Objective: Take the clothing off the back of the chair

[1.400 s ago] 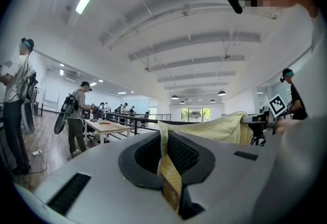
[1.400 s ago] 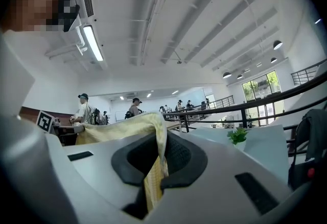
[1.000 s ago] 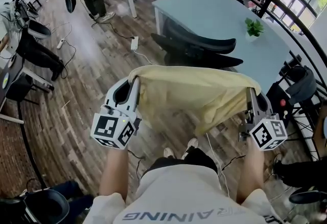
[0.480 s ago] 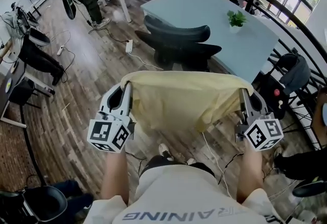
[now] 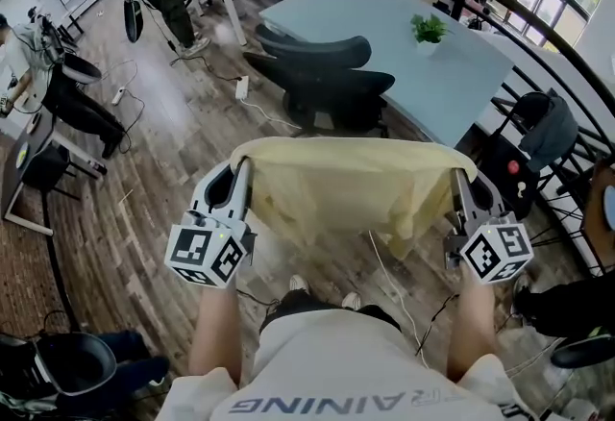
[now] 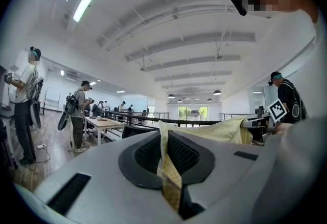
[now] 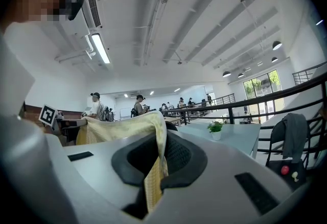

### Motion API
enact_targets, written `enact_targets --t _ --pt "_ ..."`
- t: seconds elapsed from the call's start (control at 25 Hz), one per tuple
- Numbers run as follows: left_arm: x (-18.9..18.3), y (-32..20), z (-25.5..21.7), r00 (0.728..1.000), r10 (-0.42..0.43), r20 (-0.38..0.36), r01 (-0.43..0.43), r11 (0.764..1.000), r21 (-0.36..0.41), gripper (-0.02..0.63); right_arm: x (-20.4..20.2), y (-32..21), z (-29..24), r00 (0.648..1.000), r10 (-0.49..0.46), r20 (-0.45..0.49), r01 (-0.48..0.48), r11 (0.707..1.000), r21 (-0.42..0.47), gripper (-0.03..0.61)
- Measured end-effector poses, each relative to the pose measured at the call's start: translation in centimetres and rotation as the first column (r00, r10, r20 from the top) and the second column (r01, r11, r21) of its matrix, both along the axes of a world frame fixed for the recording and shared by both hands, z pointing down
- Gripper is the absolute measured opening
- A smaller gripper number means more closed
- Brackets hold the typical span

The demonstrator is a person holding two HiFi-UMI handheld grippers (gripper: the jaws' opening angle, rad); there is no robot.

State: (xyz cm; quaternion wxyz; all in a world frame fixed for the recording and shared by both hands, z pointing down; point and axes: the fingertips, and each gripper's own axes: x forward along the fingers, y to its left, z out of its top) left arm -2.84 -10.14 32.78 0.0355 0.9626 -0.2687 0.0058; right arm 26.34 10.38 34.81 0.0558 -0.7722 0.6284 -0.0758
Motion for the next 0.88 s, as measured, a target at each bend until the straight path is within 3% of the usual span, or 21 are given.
enact_targets --t 0.28,0.88 --pt "-0.3 1.0 -1.1 1.0 0.01 -0.018 -0.009 1.0 0.015 0.051 -0.3 1.0 -1.3 1.0 0.001 -0.011 -0.001 0.999 0.048 0.032" --pt "-3.0 1.5 -0.7 0.999 -0.034 -0.032 0.034 0.999 0.017 0.051 -2.6 0.8 -1.0 0.999 -0.038 -0.029 0.039 0.999 0.036 0.032"
